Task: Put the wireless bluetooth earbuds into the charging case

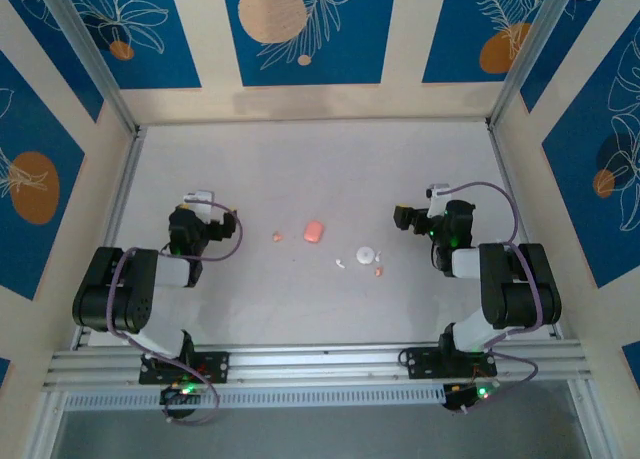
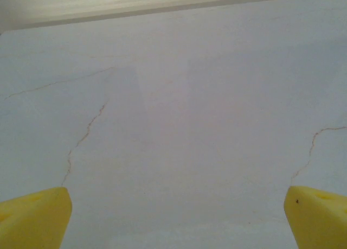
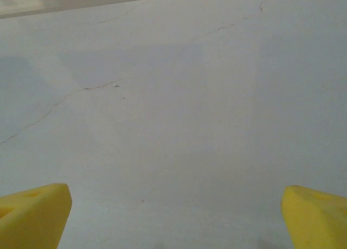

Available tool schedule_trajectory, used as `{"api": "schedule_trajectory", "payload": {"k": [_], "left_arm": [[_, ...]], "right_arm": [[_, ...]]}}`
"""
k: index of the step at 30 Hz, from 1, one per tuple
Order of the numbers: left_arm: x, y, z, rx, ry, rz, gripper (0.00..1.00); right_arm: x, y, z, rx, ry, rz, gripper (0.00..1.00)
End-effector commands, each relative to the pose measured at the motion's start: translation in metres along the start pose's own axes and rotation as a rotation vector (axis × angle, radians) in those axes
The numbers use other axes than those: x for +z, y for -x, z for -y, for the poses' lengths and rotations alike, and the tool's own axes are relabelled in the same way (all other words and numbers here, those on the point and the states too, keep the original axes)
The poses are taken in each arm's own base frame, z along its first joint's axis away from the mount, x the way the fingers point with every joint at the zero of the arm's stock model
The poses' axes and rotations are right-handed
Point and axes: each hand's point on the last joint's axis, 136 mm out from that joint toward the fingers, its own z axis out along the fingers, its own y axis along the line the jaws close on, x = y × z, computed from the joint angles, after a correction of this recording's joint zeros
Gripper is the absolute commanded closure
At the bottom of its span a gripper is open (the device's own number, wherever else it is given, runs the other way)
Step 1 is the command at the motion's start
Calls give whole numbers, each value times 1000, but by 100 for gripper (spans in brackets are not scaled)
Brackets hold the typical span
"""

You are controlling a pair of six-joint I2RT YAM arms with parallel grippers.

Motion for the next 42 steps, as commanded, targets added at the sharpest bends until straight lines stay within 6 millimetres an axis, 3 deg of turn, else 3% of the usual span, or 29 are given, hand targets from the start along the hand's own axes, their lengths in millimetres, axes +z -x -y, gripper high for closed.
{"api": "schedule_trajectory", "payload": {"k": [1,42], "left_arm": [[2,7,0,16,-16,18,0],[2,8,-4,5,6,15,0]], "right_arm": [[1,16,0,-33,-13,48,1],[-1,20,0,-34,-17,55,1]]}}
